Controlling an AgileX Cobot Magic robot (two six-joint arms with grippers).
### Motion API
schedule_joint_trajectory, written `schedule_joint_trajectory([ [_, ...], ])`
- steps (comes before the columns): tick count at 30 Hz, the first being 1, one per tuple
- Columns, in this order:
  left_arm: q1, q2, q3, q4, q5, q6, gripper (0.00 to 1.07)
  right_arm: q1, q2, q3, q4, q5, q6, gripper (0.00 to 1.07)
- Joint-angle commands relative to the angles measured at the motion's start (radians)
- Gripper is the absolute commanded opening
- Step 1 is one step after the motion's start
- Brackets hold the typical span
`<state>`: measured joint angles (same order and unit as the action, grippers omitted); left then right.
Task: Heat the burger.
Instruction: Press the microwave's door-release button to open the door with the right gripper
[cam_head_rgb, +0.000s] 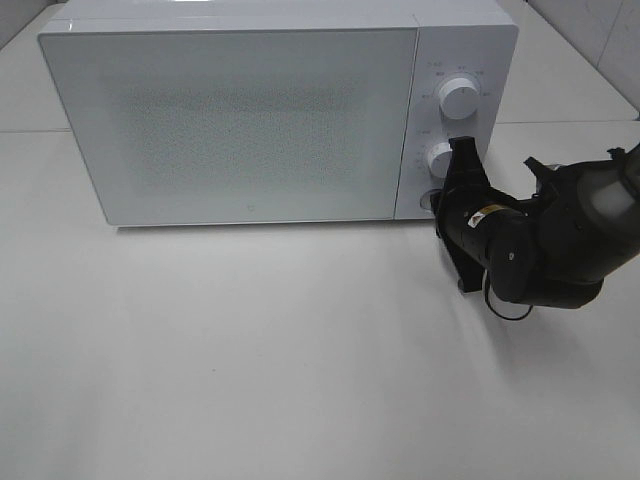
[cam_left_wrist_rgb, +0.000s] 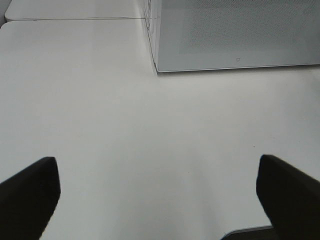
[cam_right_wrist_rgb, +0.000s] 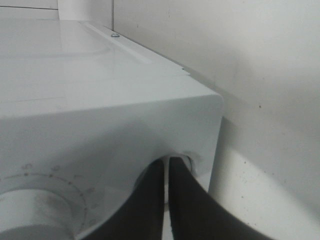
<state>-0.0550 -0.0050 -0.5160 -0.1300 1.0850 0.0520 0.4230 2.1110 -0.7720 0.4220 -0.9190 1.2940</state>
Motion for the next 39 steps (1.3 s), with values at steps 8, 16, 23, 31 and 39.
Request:
schedule_joint_trajectory([
  [8,0.004,-0.015,-0.001,-0.002,-0.015,0.003,1.00,-0.016,-0.012,-0.113,0.118,-0.205,-0.056,0.00],
  [16,0.004,-0.015,-0.001,-0.002,-0.015,0.003,1.00,-0.016,-0.009,-0.189,0.179,-0.244,-0.103,0.00],
  [23,0.004,-0.015,-0.001,-0.002,-0.015,0.003,1.00,-0.027,-0.008,-0.202,0.174,-0.224,-0.107,0.00],
  [31,0.004,-0.015,-0.001,-0.002,-0.015,0.003,1.00,-0.027,-0.008,-0.202,0.154,-0.180,-0.107,0.00],
  [39,0.004,-0.015,-0.001,-0.002,-0.015,0.003,1.00,-0.024,-0.008,-0.148,0.106,-0.132,-0.060,0.00],
])
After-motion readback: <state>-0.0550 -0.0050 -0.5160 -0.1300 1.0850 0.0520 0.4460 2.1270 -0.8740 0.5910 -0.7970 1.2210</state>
